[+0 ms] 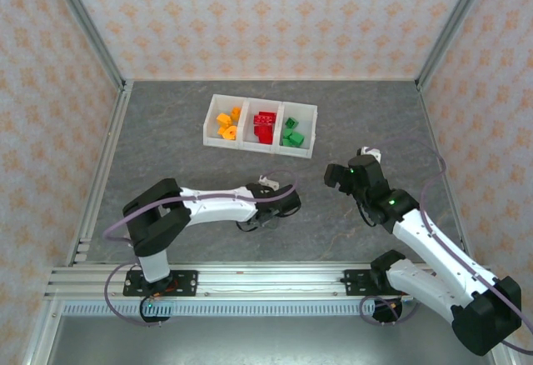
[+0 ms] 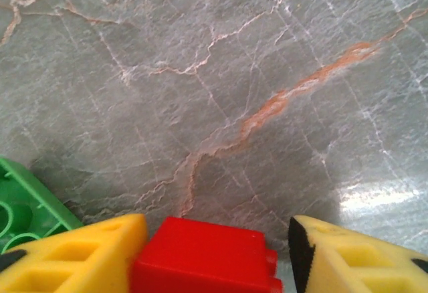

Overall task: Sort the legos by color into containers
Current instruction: Pick up the lego from the middle-left of the table.

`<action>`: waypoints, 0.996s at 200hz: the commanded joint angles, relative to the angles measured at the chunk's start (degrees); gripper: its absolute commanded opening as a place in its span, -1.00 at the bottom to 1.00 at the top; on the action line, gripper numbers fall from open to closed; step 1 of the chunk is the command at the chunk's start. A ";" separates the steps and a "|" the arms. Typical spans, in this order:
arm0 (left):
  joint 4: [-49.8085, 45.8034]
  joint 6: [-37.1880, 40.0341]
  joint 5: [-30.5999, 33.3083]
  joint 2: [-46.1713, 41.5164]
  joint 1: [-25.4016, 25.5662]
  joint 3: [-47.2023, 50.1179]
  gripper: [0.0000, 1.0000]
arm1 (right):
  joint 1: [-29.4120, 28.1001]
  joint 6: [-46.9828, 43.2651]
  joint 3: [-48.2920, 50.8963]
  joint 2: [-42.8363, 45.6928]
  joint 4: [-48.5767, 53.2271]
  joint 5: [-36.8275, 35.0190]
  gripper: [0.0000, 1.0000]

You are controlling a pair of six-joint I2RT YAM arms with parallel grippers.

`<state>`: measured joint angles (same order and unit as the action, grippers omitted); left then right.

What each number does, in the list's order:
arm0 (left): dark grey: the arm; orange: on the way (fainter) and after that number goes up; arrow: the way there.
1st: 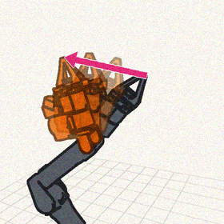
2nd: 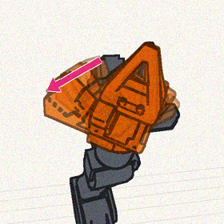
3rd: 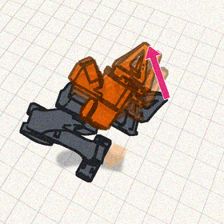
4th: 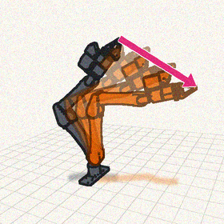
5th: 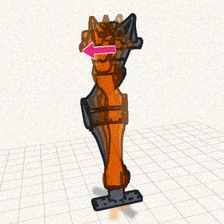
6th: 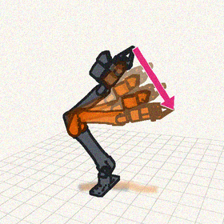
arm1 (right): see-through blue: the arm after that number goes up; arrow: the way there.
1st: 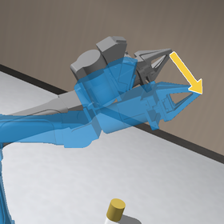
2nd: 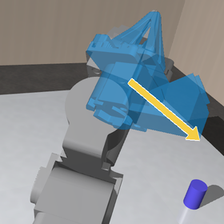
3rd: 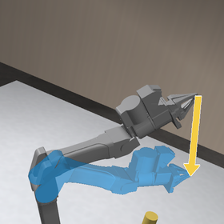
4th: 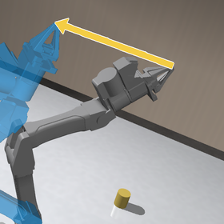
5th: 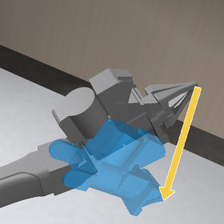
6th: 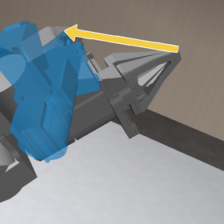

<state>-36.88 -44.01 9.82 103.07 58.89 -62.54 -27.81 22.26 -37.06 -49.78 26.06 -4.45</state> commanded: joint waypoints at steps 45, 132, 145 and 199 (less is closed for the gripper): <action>-3.36 1.21 4.02 0.01 -0.50 -3.83 -0.21 | -0.05 -0.55 0.18 -0.40 -0.44 -0.12 0.99; -5.74 9.01 10.86 -6.22 -12.02 -16.40 -0.30 | -0.05 -0.56 0.14 -0.46 -0.40 -0.12 0.99; -4.40 12.05 10.73 -5.84 -14.75 -20.23 -0.30 | -0.05 -0.52 0.14 -0.36 -0.31 -0.21 0.99; -3.09 21.08 10.16 7.27 -25.34 -38.88 -0.29 | -0.05 -0.51 0.14 -0.25 -0.31 -0.29 0.99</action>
<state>-39.55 -28.75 18.00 102.69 36.73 -94.61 -27.81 22.26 -37.06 -50.19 26.06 -4.45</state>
